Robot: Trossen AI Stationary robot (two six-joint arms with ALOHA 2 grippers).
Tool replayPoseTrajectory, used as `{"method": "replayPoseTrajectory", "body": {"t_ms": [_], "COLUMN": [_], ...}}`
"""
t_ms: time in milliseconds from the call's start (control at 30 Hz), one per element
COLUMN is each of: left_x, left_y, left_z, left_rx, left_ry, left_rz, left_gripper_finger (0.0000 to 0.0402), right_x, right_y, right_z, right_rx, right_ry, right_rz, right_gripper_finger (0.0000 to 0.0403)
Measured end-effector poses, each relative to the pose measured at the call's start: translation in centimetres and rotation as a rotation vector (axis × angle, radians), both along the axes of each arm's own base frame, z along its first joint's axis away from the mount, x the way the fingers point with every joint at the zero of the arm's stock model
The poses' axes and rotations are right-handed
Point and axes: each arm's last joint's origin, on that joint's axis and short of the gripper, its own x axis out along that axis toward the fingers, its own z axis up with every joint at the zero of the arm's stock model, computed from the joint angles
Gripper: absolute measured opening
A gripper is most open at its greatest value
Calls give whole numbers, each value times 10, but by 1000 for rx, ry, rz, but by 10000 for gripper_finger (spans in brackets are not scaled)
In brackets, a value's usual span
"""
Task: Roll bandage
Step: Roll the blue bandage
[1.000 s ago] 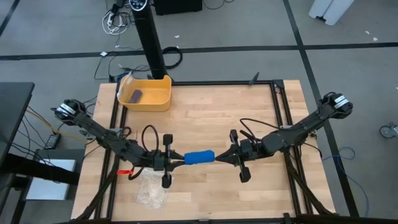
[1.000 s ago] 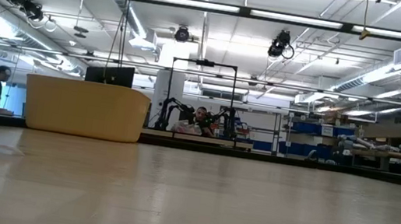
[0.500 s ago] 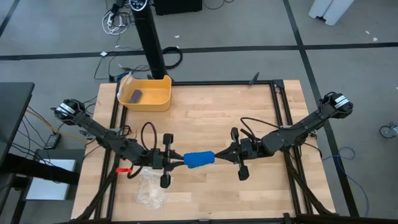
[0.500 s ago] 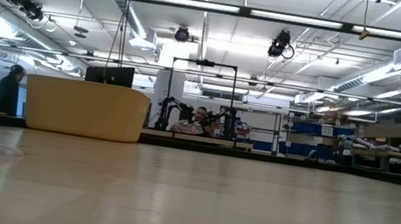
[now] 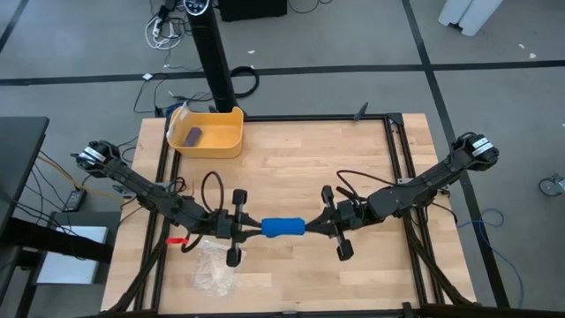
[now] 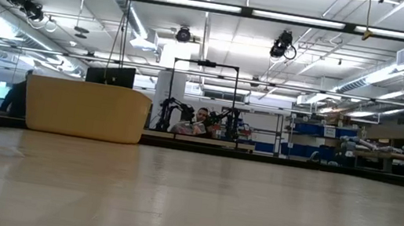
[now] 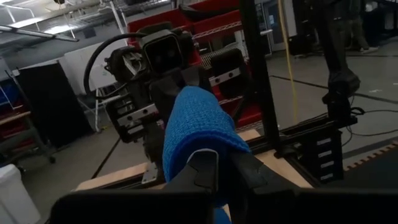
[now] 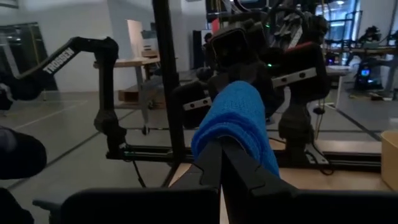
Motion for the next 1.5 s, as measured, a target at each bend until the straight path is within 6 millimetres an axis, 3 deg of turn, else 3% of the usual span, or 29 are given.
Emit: {"method": "replayPoseTrajectory", "body": {"t_ms": [167, 467, 733, 933, 1200, 1500], "left_x": [1, 3, 4, 6, 6, 7], "left_y": [2, 6, 8, 11, 12, 12], "left_z": [-1, -3, -3, -3, -5, -5], "left_rx": [-25, -79, -120, -264, -437, -412], "left_ry": [9, 33, 40, 45, 63, 63], "left_rz": [8, 36, 30, 23, 37, 35], "left_gripper_finger": [19, 19, 19, 26, 67, 77], "right_x": [1, 9, 11, 9, 5, 1], "right_y": [-2, -20, -23, -17, -6, -1], "right_z": [0, -4, -4, -4, -5, -7], "right_rx": [-8, 48, -9, -151, -326, -358], "right_ry": [-1, 46, 34, 3, -21, 1], "right_rz": [-3, -31, 24, 24, -28, -65], "right_gripper_finger": [8, 55, 6, 3, 1, 1]}}
